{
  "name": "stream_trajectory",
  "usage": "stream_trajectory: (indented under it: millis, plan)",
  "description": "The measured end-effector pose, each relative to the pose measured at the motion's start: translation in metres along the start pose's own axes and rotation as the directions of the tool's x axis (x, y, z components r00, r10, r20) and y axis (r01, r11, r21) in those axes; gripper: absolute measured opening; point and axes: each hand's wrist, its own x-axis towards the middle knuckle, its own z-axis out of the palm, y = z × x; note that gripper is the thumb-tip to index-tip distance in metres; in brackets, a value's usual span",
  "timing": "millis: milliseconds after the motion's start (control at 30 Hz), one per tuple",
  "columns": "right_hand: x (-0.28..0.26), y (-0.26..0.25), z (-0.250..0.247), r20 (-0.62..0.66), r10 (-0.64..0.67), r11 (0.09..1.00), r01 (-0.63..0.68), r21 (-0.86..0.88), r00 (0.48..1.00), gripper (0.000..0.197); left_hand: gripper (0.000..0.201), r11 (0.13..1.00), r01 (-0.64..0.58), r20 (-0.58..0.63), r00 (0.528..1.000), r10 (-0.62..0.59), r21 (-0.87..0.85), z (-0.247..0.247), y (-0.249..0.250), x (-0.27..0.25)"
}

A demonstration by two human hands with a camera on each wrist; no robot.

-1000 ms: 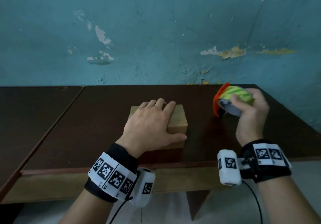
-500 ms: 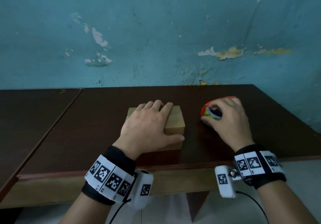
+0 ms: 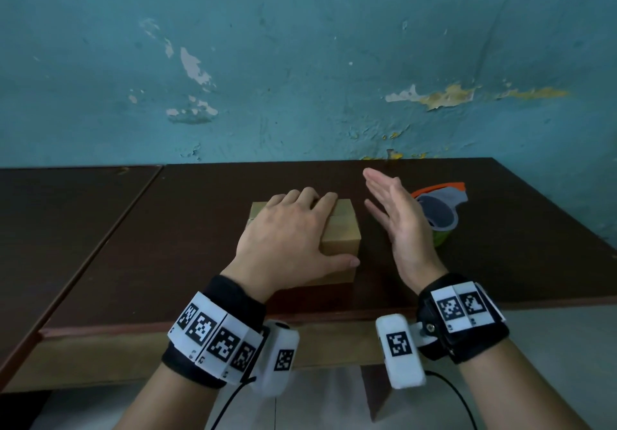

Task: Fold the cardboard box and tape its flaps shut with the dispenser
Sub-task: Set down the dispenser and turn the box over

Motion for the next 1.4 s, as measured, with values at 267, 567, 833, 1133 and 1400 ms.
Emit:
stream_trajectory:
  millis: [267,567,833,1133,1400]
  plan:
    - [-0.006,-0.001,0.01,0.145,0.156,0.949,-0.188,0.253,0.977,0.07,0.103,1.0,-0.013,-0.004,1.0,0.013,0.004,-0.002,0.002,-0.001]
    - [-0.003,0.004,0.04,0.159,0.235,0.918,-0.273,0.289,0.959,0.07,0.1,0.999,-0.027,-0.023,0.999,0.027,0.021,-0.001,0.002,-0.002]
    - [-0.004,0.018,0.043,0.114,0.217,0.933,-0.24,0.268,0.97,0.065,0.102,0.999,-0.037,-0.041,0.998,0.038,0.009,-0.001,0.001,-0.003]
    - [-0.001,0.021,0.041,0.106,0.287,0.925,-0.304,0.226,0.952,0.066,0.112,0.994,-0.044,-0.083,0.996,0.035,-0.102,-0.003,0.0,-0.006]
    - [-0.008,0.015,0.049,0.144,0.315,0.927,-0.336,0.165,0.938,0.09,0.051,0.337,0.185,-0.105,0.723,-0.683,-0.923,-0.005,-0.055,-0.021]
